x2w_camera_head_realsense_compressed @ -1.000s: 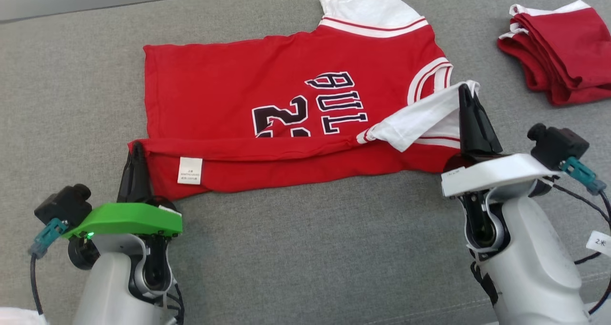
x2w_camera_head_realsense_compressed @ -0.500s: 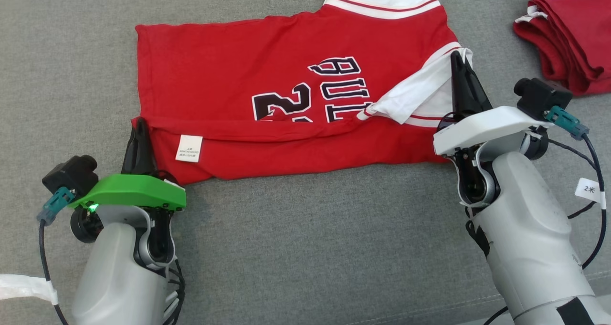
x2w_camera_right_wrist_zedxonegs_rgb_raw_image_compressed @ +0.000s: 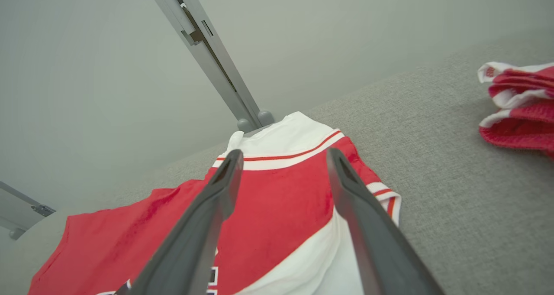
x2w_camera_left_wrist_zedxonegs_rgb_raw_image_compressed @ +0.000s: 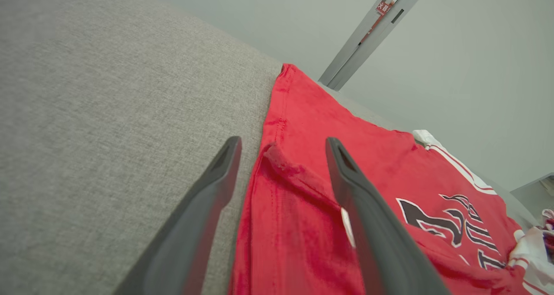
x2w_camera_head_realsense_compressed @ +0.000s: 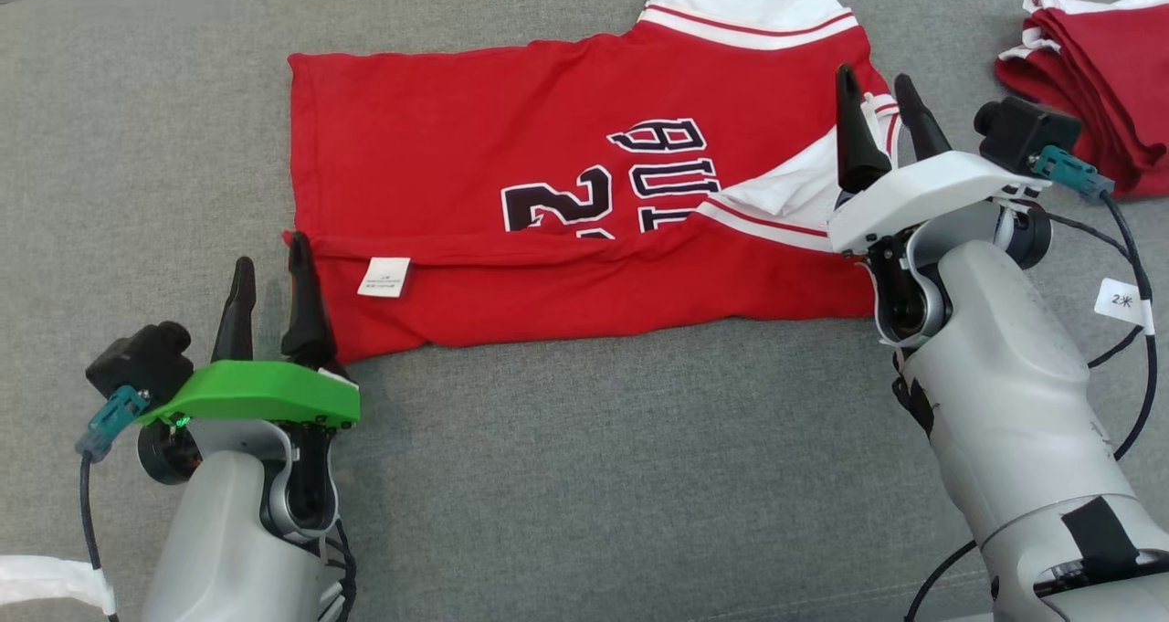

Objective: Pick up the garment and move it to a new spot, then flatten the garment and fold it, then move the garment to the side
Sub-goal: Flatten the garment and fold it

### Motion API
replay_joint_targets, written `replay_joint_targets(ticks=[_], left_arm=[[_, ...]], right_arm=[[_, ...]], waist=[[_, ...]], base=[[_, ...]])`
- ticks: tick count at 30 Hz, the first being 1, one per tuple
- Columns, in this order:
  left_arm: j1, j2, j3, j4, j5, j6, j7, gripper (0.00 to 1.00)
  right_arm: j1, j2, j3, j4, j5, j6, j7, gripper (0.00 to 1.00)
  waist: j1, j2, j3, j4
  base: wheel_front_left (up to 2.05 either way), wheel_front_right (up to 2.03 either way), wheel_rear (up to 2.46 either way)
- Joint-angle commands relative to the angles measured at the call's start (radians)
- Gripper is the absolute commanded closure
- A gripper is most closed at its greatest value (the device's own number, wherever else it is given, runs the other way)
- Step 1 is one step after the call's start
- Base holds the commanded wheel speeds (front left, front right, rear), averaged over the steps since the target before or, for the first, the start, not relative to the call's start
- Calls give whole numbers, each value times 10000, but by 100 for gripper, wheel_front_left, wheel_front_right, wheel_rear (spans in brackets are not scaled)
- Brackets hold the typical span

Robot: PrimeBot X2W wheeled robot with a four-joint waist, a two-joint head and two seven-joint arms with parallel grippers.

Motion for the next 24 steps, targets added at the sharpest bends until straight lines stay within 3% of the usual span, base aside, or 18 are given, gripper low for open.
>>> replay_joint_targets(ticks=[1, 10, 20, 24], left_arm=[[218, -16, 80, -187, 67, -83, -42, 0], [1448, 370, 6, -1180, 94, 54, 637, 0], [2248, 782, -423, -1640, 104, 920, 2933, 0], [2151, 776, -460, -1520, -104, 1265, 3725, 0]], right_arm=[[-163, -30, -78, 2, -131, -3, -27, 0], [582, -30, -468, -915, -1344, -3, -27, 0], [2238, -31, -302, -1811, -2392, -3, -3, 0], [2750, -39, -13, -2216, -2704, -3, 502, 0]], waist=[[0, 0, -115, 44], [0, 0, -834, 71], [0, 0, -1611, -63], [0, 0, -1631, -285]], base=[[0, 0, 0], [0, 0, 0], [0, 0, 0], [0, 0, 0]])
